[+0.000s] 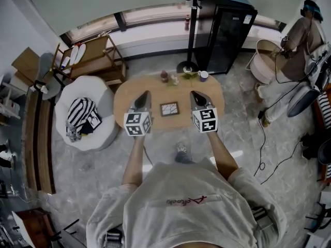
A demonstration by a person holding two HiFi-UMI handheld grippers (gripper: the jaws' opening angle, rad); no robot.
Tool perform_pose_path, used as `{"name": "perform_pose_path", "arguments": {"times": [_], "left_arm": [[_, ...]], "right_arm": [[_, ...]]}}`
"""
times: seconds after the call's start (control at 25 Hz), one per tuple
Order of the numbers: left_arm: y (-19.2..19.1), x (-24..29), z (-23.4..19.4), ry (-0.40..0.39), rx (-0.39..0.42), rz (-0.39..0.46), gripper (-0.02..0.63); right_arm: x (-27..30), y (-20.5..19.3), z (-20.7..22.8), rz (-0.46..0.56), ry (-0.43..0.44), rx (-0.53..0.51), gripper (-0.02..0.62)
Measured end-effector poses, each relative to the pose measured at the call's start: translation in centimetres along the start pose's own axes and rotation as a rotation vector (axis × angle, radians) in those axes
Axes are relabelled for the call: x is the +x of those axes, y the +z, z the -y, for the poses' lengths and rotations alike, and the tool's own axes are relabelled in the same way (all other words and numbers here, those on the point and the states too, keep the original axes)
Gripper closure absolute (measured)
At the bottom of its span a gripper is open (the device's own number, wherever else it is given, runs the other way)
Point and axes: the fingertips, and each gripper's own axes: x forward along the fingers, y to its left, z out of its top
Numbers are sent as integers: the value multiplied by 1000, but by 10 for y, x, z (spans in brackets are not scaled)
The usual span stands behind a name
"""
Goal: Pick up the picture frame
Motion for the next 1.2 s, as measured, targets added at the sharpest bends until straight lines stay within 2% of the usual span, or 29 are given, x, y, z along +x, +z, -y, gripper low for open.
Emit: {"name": "perform_pose_path", "arguments": {"times": [0.68,1.2], "left_arm": [[24,116,-49,38,-6,9,606],[9,158,-73,67,-9,-33,606]], "right_arm": [[113,24,67,-10,39,-21,589],[162,14,89,-37,77,-15,589]]}}
